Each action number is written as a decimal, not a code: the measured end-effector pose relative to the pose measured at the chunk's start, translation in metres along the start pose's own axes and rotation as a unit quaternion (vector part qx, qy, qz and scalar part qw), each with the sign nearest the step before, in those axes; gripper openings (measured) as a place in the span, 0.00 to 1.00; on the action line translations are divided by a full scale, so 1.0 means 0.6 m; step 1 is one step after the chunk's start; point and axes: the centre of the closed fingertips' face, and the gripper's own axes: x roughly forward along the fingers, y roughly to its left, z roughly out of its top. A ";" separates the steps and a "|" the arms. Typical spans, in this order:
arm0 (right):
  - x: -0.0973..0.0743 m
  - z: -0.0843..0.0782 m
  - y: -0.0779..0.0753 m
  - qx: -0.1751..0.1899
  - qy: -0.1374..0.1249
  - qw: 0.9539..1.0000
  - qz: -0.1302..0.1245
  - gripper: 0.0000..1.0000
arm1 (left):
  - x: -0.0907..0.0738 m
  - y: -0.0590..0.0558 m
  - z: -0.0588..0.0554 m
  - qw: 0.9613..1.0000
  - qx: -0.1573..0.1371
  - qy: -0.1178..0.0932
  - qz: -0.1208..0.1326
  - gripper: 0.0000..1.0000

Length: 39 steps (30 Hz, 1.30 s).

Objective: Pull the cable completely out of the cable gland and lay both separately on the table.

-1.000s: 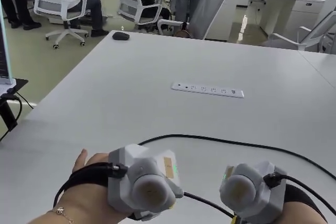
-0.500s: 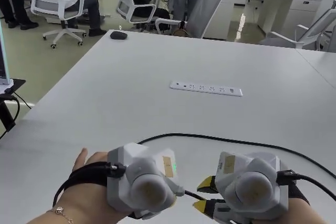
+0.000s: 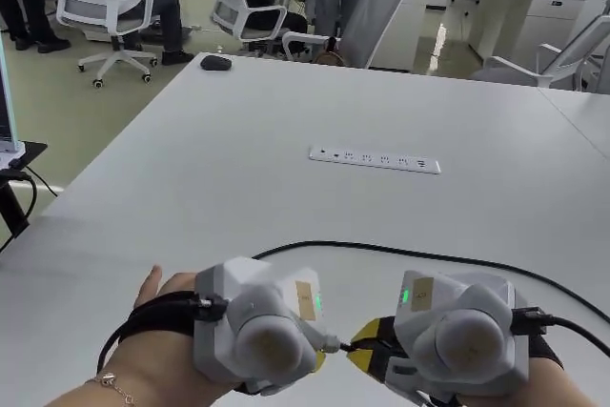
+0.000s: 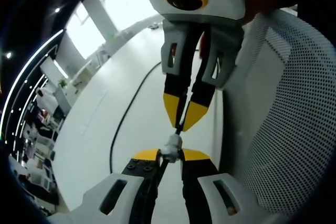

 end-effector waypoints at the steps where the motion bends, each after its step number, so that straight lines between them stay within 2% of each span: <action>1: 0.001 -0.006 -0.002 -0.002 0.010 1.000 -0.004 0.03 | 0.000 0.001 0.000 1.000 0.000 0.000 0.001 0.16; 3: 0.002 -0.019 -0.004 -0.013 0.029 0.999 -0.007 0.03 | 0.000 0.002 -0.002 1.000 -0.003 0.002 0.002 0.16; 7: 0.002 -0.028 -0.006 -0.006 0.040 0.999 -0.010 0.03 | -0.002 0.002 -0.003 1.000 -0.004 0.003 0.004 0.17; 9: 0.003 -0.041 -0.009 -0.006 0.061 0.998 -0.014 0.03 | -0.002 0.004 -0.005 1.000 -0.005 0.005 0.005 0.17; 10: 0.003 -0.049 -0.011 -0.016 0.073 0.997 -0.017 0.03 | -0.002 0.006 -0.007 1.000 -0.006 0.006 0.007 0.17; 12: 0.004 -0.055 -0.012 -0.023 0.080 0.996 -0.019 0.03 | -0.003 0.007 -0.007 1.000 -0.008 0.006 0.007 0.17; 15: 0.003 -0.065 -0.015 -0.004 0.090 0.996 -0.019 0.03 | -0.003 0.006 -0.006 1.000 -0.007 0.006 0.007 0.17; 18: 0.001 -0.083 -0.019 0.004 0.115 0.993 -0.022 0.03 | -0.004 0.007 -0.005 1.000 -0.009 0.006 0.008 0.17; 22: -0.001 -0.101 -0.023 0.020 0.135 0.990 -0.025 0.03 | 0.003 0.013 -0.008 1.000 -0.010 0.006 0.010 0.17; 27: -0.005 -0.128 -0.027 0.030 0.170 0.985 -0.030 0.03 | 0.000 0.014 -0.004 1.000 -0.013 0.005 0.012 0.17; 31: -0.013 -0.151 -0.030 0.014 0.213 0.976 -0.039 0.03 | -0.002 0.011 -0.003 1.000 -0.011 0.006 0.011 0.17; 33: -0.015 -0.160 -0.030 0.023 0.225 0.973 -0.041 0.03 | -0.003 0.011 -0.002 1.000 -0.011 0.006 0.011 0.17; 36: -0.024 -0.181 -0.033 0.037 0.251 0.966 -0.045 0.03 | -0.005 0.015 -0.001 1.000 -0.014 0.005 0.016 0.17; 39: -0.030 -0.193 -0.037 0.052 0.261 0.963 -0.049 0.03 | -0.006 0.016 -0.002 1.000 -0.017 0.005 0.017 0.17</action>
